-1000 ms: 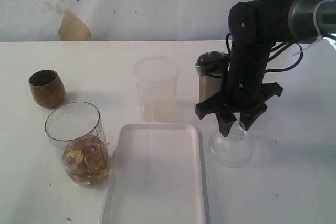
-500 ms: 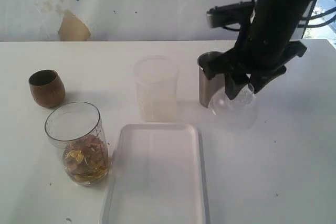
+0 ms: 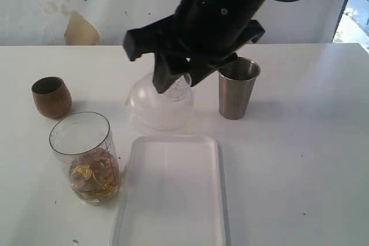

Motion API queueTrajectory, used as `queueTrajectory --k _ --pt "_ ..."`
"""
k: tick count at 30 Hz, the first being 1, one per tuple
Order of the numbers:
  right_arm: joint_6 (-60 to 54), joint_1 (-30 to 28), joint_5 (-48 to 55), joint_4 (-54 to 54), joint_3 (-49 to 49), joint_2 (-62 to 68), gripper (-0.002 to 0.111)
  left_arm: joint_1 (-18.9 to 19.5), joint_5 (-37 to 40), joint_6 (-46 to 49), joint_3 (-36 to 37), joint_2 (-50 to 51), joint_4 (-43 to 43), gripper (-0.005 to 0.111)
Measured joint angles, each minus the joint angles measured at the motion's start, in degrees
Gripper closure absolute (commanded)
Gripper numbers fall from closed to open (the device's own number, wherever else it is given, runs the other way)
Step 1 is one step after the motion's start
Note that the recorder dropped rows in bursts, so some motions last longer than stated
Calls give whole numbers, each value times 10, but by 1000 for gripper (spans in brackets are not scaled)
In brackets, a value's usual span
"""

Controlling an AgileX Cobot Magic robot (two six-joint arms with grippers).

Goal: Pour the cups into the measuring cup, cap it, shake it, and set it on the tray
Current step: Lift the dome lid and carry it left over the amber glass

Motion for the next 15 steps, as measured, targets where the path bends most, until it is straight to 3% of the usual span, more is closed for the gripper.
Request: queueTrajectory --k 5,15 --pt "19 42 1 3 -33 5 108 0 0 0 0 0 1 107" --pt "34 63 1 24 -111 112 108 0 0 0 0 0 1 107"
